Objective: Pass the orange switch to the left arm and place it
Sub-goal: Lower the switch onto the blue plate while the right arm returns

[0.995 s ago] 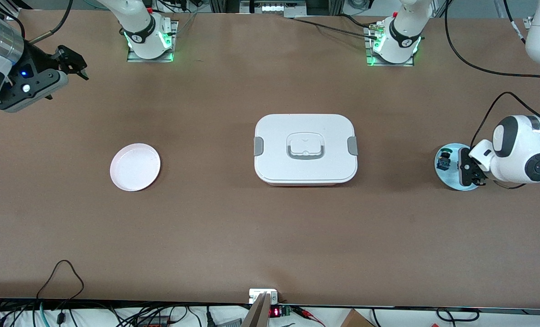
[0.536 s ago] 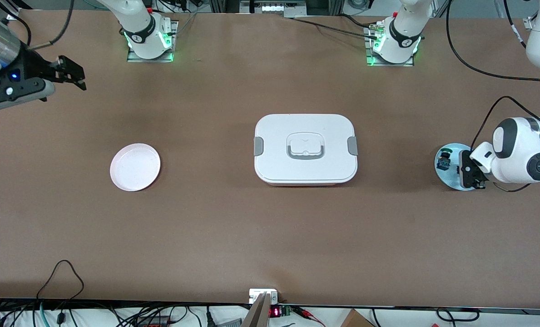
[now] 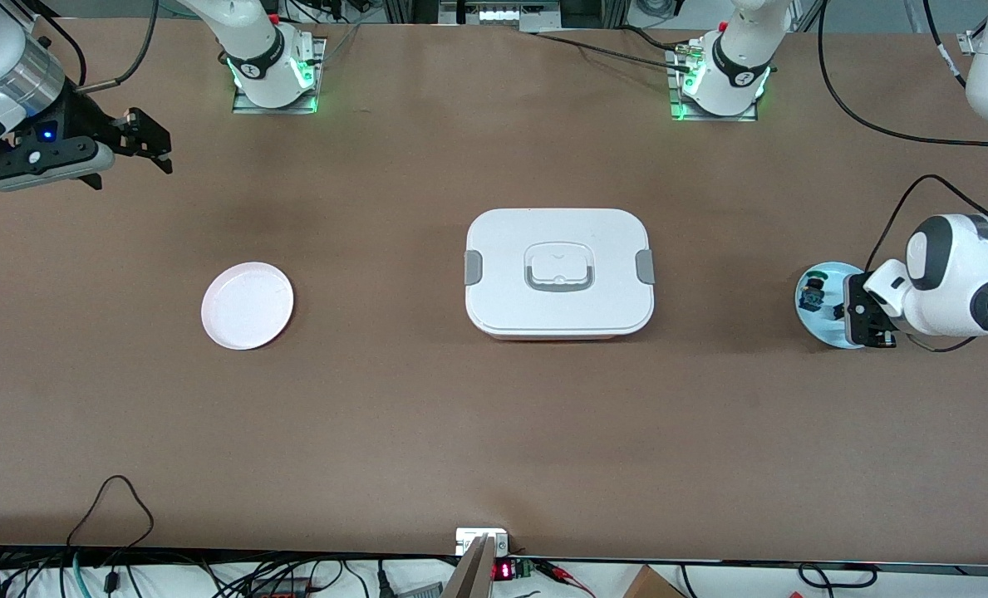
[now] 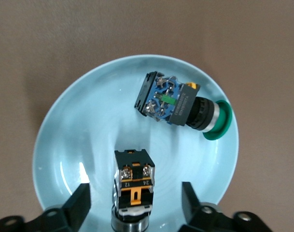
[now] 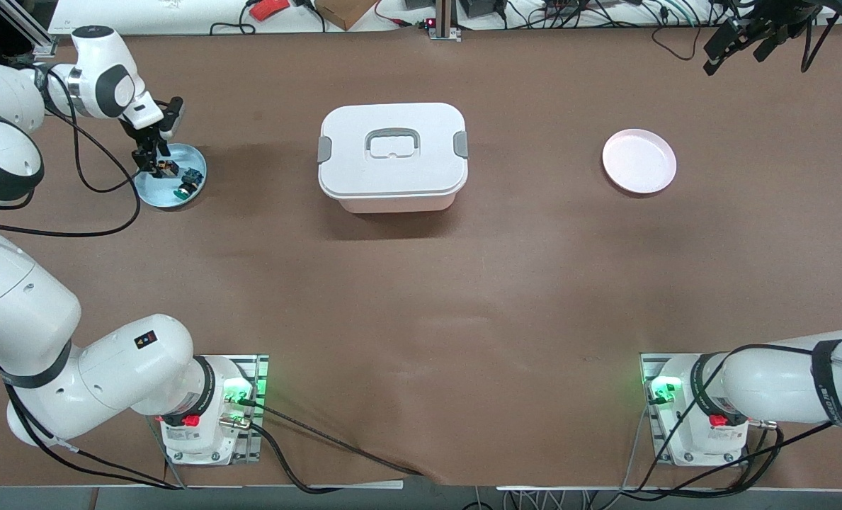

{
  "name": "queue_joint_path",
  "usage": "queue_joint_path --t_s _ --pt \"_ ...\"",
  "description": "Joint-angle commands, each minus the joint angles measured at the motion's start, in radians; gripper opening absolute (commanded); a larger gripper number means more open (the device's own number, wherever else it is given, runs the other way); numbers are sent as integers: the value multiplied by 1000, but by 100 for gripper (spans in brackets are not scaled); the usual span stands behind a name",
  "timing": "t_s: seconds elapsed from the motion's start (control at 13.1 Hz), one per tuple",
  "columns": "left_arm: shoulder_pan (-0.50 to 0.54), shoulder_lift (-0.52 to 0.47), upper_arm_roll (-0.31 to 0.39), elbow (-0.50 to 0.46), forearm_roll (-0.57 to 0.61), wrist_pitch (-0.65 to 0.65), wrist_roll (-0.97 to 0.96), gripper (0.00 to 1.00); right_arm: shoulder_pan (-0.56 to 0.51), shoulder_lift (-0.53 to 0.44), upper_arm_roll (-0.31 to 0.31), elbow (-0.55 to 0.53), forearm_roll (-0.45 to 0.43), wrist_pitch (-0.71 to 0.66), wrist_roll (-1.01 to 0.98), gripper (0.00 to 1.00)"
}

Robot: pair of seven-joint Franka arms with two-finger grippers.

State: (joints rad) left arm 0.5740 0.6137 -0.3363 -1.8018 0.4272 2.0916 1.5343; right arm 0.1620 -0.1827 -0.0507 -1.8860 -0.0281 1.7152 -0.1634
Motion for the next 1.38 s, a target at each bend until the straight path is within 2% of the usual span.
queue_joint_path --t_s 0.0,0.23,0.38,0.54,0.84,1.0,1.15,1.3 --pt "3 -80 -56 13 4 -126 -86 100 -9 57 0 62 -7 3 -18 100" --pt "-5 -83 -127 146 -62 -438 -334 100 -9 112 -1 123 -15 3 -7 100" --pt "-46 -81 -151 241 -71 -562 -567 100 -10 146 -1 175 -15 -3 -7 100" --pt "-83 -81 -158 315 -141 -680 -742 100 -12 149 -1 177 -13 -5 -4 100" --pt "-138 -84 -196 450 -228 -858 -1106 100 -12 157 -1 186 -16 6 -4 100" --pt "-157 -124 -207 479 -234 -871 -1183 100 -13 160 -3 189 -16 6 -4 100" --pt "-198 -176 -169 493 -254 -836 -1186 100 -32 164 -3 189 -15 6 -7 100" --pt "-308 -289 30 432 -359 -699 -1218 100 -33 164 -3 189 -15 7 -7 100"
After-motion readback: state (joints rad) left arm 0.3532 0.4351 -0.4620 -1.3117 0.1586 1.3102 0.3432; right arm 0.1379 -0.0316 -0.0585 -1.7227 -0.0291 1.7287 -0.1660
